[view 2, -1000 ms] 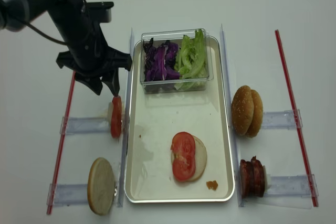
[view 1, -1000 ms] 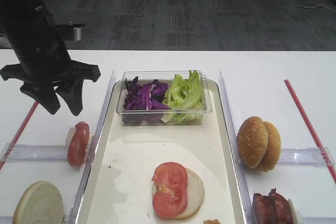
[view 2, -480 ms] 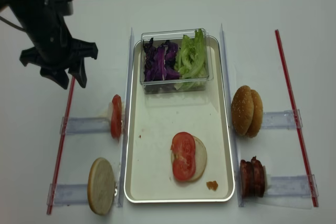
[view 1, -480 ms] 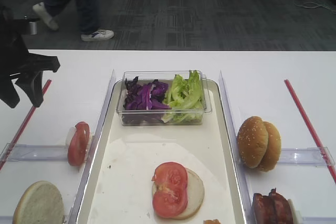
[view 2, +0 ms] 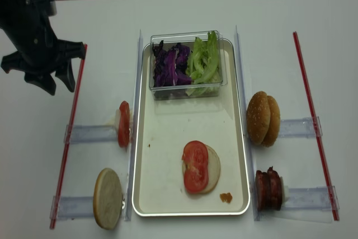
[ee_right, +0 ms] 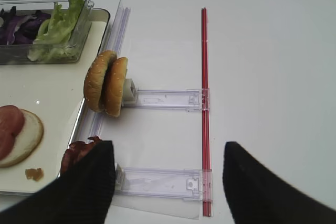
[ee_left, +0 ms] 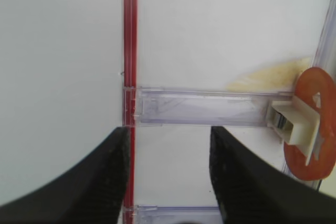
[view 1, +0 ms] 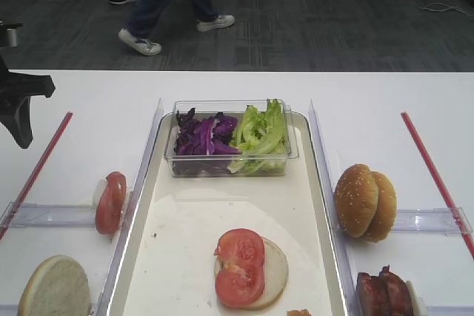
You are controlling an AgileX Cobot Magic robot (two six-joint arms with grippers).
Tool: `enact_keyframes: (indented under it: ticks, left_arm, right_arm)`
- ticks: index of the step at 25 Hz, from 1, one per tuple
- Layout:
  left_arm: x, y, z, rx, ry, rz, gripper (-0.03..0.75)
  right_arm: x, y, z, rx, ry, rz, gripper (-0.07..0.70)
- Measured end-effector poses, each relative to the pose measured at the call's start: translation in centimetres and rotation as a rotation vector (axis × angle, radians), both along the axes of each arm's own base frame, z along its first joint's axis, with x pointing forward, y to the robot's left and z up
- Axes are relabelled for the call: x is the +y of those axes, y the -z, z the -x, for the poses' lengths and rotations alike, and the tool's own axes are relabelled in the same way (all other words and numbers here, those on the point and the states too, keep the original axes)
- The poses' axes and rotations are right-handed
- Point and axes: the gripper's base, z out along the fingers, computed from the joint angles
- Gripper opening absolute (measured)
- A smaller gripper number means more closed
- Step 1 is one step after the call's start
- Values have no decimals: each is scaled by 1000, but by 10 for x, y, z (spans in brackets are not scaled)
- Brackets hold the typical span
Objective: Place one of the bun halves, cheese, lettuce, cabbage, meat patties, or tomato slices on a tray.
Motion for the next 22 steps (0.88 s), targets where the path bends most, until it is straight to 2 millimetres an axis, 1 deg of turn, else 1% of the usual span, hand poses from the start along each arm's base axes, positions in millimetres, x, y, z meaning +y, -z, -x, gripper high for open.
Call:
enact_keyframes:
  ticks: [8,11,16,22]
  left_arm:
    - [0,-1,3,0,15,0,363]
    - [2,-4,12,2,25,-21,363]
    - [1,-19,29,-33,28,-21,369]
    - [0,-34,55,-68,44,-24,422]
  right_arm:
    - [0,0,0,0,0,0,454]
    - [0,0,0,0,0,0,454]
    - [0,0,0,0,0,0,454]
    - [0,0,0,0,0,0,454]
